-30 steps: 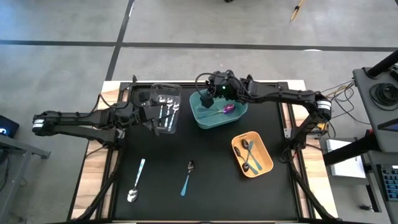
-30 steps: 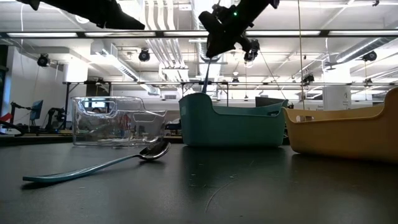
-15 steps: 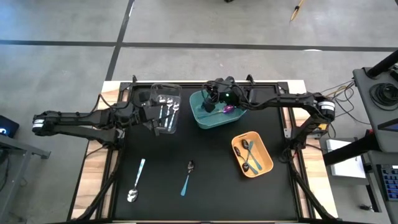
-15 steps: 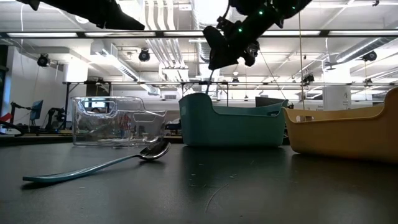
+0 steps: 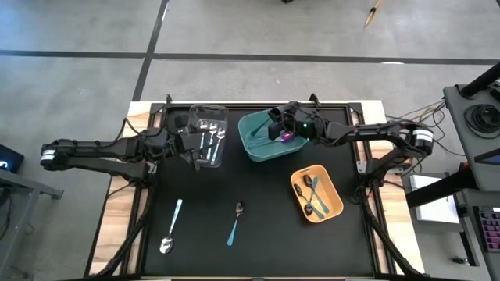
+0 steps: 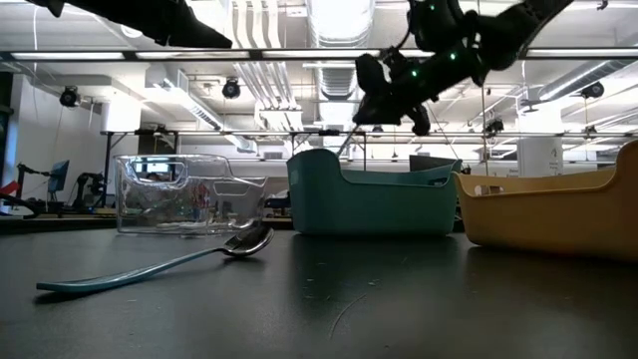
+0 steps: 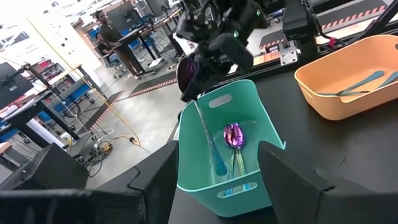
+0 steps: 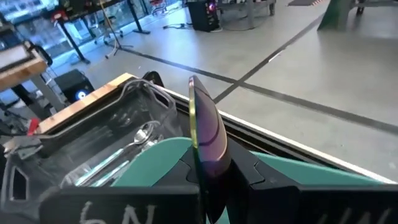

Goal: Sort silverware by color (type)
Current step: Put the purple spoon into the green bin

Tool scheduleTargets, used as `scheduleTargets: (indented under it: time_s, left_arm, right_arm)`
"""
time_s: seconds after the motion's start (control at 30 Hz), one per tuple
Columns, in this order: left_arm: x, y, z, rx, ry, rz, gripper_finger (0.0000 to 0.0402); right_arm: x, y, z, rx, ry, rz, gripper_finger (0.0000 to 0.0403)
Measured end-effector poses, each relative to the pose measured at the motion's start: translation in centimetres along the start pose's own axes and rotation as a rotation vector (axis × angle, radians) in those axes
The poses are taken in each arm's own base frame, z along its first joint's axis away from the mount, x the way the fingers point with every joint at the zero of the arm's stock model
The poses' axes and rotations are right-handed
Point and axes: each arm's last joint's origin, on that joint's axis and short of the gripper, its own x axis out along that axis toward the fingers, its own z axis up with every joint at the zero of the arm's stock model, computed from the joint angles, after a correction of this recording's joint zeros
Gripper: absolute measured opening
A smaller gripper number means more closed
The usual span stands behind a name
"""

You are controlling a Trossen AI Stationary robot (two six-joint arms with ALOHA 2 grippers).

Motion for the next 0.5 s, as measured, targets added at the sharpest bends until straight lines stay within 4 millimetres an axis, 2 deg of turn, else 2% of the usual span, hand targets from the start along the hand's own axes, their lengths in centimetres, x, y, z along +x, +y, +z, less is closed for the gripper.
scheduleTargets:
  time_s: [0.13, 0.5]
  left_arm:
    - [0.0, 0.0, 0.0, 0.0, 0.0, 0.0, 0.0201]
    - [0.02, -0.01, -0.01, 0.001, 0.001, -0.001, 0.0201]
  right_arm:
    - [0.2, -0.55, -1.06, 0.051, -0.011, -0.002, 0.0013]
    - [0.23, -0.74, -1.18, 0.14, -0.037, -0.051, 0.0013]
